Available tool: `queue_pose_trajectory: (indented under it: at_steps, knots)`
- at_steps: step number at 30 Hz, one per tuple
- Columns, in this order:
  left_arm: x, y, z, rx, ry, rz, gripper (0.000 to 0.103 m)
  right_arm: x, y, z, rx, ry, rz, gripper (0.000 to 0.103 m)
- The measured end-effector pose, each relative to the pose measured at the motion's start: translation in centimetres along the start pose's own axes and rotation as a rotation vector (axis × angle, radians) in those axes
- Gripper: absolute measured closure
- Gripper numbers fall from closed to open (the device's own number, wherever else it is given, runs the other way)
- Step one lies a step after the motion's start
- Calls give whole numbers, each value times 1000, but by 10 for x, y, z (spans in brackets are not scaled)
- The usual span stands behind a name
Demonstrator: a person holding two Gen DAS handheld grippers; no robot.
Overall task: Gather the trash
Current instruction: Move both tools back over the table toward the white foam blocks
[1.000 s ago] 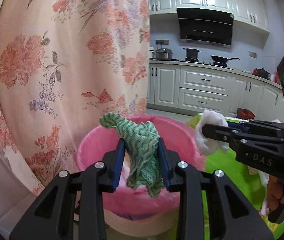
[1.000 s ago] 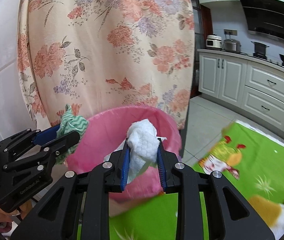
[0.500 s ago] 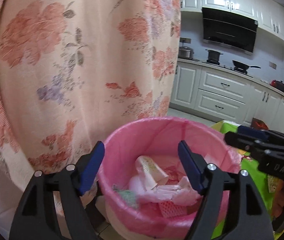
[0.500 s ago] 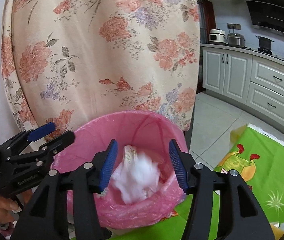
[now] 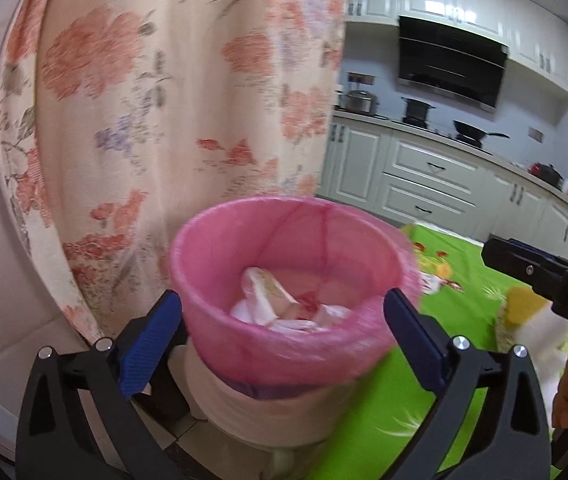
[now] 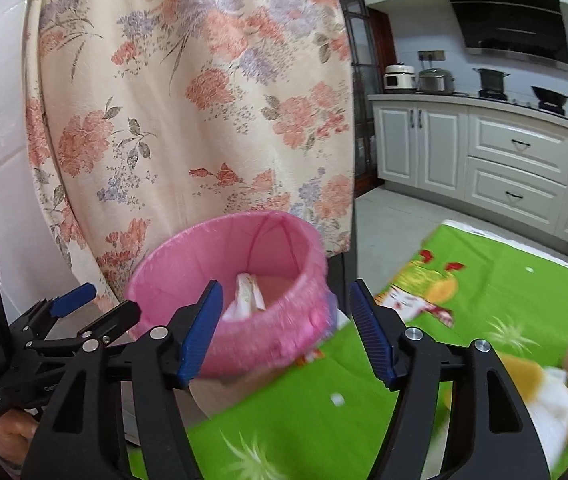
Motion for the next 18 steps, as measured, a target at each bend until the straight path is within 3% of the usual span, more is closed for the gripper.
queue_pose_trajectory:
  at_steps: [10, 18]
  knots:
    - [3, -25, 79, 98, -101, -36, 5, -64, -48, 70, 105, -148, -8, 35]
    - [7, -49, 123, 152, -169, -78, 5, -85, -95, 110, 180, -236, -79, 35]
Point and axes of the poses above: each gripper's, at about its wrist camera, not at the fingertips, and x roughly the way its jaws point, z to its right, y to its top, the point moved 2 cm from there along x, roughly the way its jaws point, and after that the axes turned 12 degrees about -y, right-handed, at the moved point
